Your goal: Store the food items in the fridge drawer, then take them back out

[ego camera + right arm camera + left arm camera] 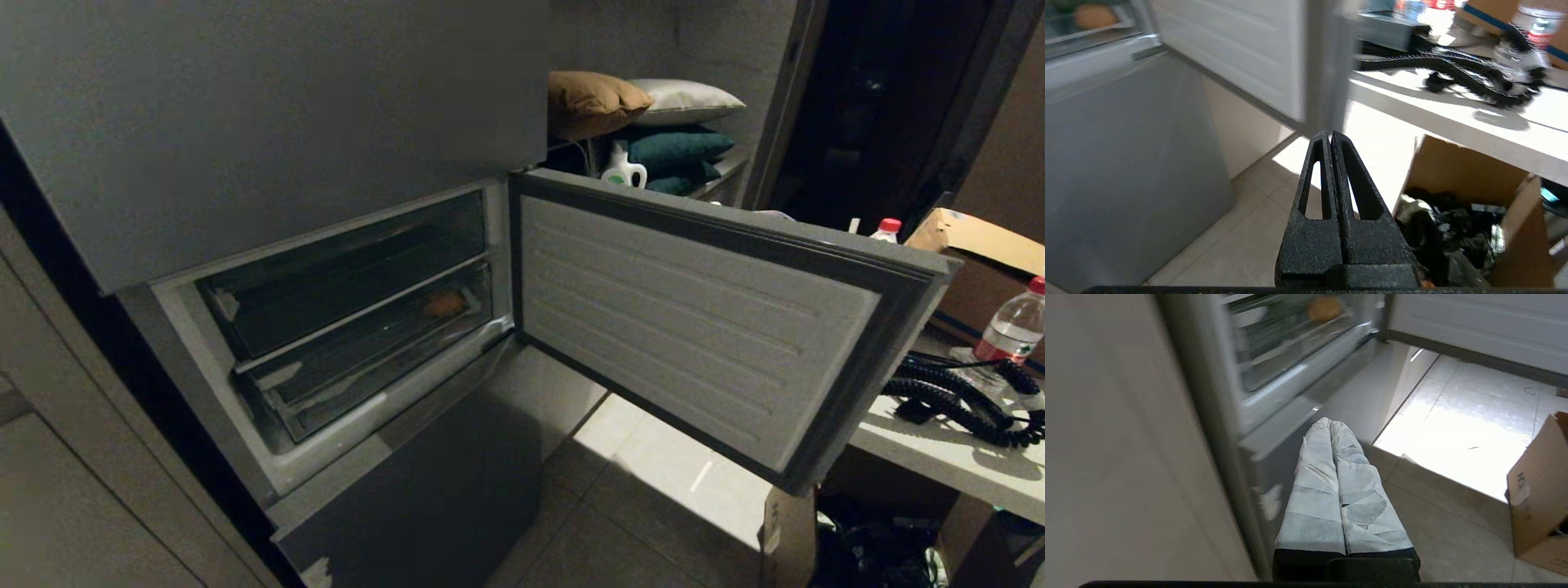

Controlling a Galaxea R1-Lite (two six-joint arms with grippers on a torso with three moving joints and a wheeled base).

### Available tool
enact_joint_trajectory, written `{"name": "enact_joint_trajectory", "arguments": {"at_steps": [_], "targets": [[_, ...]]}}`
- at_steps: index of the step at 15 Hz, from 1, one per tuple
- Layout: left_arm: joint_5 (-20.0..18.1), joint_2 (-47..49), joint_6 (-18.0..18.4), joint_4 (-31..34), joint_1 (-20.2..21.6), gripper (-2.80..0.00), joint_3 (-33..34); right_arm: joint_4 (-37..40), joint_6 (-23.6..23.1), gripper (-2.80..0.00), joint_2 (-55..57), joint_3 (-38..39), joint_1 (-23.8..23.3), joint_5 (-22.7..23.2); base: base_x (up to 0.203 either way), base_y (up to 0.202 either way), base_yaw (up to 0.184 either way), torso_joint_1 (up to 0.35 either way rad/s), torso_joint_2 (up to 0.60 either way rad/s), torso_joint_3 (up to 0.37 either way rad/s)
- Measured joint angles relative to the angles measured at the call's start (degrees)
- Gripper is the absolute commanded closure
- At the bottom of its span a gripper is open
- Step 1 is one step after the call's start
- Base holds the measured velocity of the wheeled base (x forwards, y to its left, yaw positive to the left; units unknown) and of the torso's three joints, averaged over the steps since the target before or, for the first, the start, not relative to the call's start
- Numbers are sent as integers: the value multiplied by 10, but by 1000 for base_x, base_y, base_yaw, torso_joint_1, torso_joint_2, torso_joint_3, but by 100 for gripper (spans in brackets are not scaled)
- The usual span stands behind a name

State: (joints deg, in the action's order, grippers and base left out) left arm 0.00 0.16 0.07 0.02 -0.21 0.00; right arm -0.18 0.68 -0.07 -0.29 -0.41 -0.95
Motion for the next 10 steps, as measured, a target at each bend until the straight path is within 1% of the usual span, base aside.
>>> {"name": "enact_joint_trajectory", "arguments": {"at_steps": [6, 7, 10], "targets": [[0, 0, 0, 0, 0, 0, 0, 0, 1, 0, 0, 0, 0, 0, 0, 190, -1, 1, 1, 4], [0, 0, -1, 0, 0, 0, 0, 0, 2, 0, 0, 0, 0, 0, 0, 105, 0, 3, 0, 9], [0, 0, -1, 0, 0, 0, 0, 0, 1, 0, 0, 0, 1, 0, 0, 0, 0, 0, 0, 0]]}}
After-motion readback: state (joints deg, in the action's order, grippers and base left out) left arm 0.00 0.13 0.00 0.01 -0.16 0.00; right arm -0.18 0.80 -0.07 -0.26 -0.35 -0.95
